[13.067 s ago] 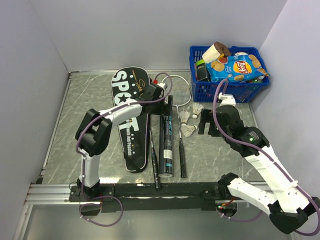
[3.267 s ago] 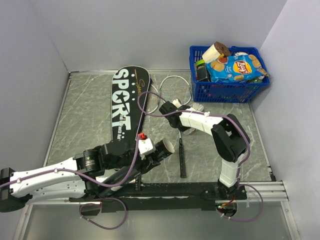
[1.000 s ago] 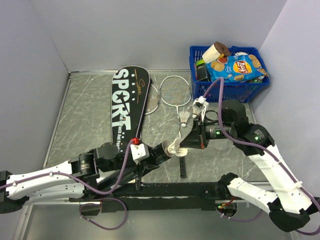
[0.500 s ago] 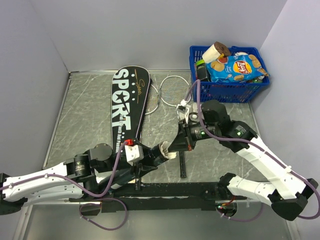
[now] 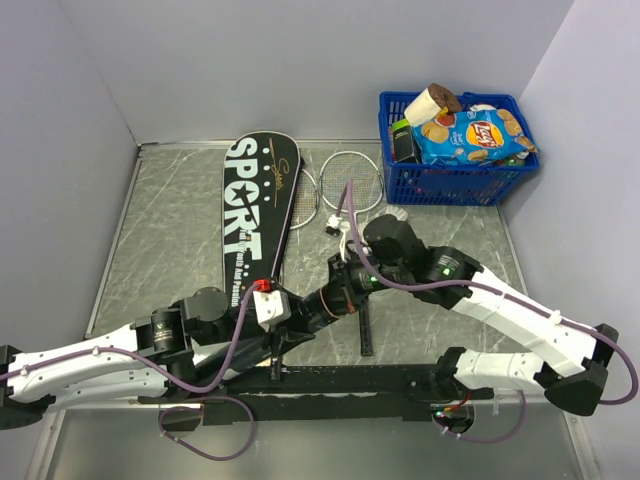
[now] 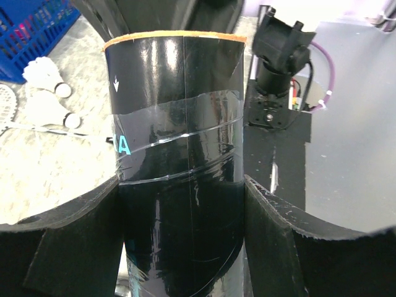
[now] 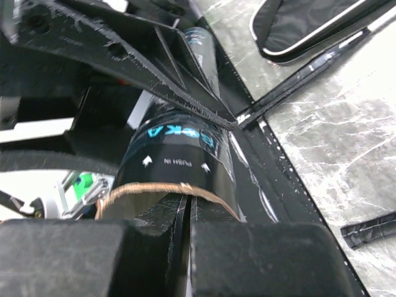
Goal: Pack up the badminton gear
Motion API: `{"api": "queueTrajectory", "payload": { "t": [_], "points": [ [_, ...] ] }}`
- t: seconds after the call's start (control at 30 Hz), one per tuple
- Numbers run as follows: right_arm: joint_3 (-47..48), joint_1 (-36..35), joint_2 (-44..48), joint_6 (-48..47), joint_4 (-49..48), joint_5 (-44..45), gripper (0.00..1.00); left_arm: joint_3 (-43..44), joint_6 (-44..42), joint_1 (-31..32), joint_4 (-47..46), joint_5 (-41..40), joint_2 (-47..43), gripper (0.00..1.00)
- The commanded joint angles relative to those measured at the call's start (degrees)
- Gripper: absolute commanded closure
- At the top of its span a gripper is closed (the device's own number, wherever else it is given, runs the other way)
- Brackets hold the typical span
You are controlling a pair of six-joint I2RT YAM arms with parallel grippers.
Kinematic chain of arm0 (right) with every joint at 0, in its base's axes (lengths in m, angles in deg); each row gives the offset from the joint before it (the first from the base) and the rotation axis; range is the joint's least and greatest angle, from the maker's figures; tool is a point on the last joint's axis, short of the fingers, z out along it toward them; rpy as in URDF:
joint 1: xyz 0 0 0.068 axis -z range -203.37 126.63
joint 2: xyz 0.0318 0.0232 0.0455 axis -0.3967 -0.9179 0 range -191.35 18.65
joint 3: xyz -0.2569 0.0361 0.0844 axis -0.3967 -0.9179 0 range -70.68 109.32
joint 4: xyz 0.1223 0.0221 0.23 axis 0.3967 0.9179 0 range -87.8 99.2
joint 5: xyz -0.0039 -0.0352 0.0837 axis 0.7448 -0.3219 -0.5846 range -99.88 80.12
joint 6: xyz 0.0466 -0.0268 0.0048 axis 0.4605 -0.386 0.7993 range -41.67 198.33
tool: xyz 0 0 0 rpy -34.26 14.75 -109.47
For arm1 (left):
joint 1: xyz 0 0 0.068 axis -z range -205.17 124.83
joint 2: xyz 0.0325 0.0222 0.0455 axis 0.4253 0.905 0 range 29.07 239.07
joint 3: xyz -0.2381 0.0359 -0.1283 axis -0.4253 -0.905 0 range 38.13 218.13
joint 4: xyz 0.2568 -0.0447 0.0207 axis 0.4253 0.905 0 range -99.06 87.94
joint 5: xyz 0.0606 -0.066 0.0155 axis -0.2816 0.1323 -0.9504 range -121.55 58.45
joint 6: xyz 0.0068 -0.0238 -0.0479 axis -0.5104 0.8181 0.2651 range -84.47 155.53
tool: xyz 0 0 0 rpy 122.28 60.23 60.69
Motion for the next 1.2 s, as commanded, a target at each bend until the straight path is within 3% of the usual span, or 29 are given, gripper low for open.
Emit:
{"api": "queueTrajectory", "payload": {
  "t": [0.0,0.17,0.2,0.23,0.33,0.53,0.77,0.93,1.17],
  "points": [
    [1.2,-3.6,-4.4,2.2,-1.7,5.7,1.0,1.1,0.0,0.3,-6.1,0.9,-0.8,0.56],
    [1.9,-4.5,-6.2,2.3,-2.5,5.0,1.0,1.1,0.0,0.3,-5.9,0.7,-0.9,0.56],
    [2.3,-4.5,-6.1,2.0,-2.1,5.2,0.96,1.1,0.0,0.3,-5.9,0.6,-0.8,0.56],
    [2.7,-4.5,-5.7,1.7,-1.7,5.4,0.81,1.1,0.1,0.3,-5.9,0.6,-0.9,0.56],
    [4.5,-4.3,-4.6,1.1,0.0,6.9,0.64,1.1,0.2,0.3,-5.8,0.8,-0.9,0.56],
    [12.4,-3.8,-2.4,0.3,7.0,10.4,0.46,1.4,0.2,0.4,-5.5,0.8,-0.2,0.56],
    [21.7,0.8,0.0,-2.7,17.2,19.6,0.35,1.5,0.1,0.4,-5.1,0.4,0.2,0.56],
    [22.2,12.9,1.4,-6.2,17.8,19.6,0.33,1.6,0.2,0.4,-5.0,0.6,0.4,0.56],
    [22.1,24.2,-8.8,-9.5,14.2,22.0,0.31,2.0,0.1,0.4,-4.5,0.4,1.2,0.56]
  ]
}}
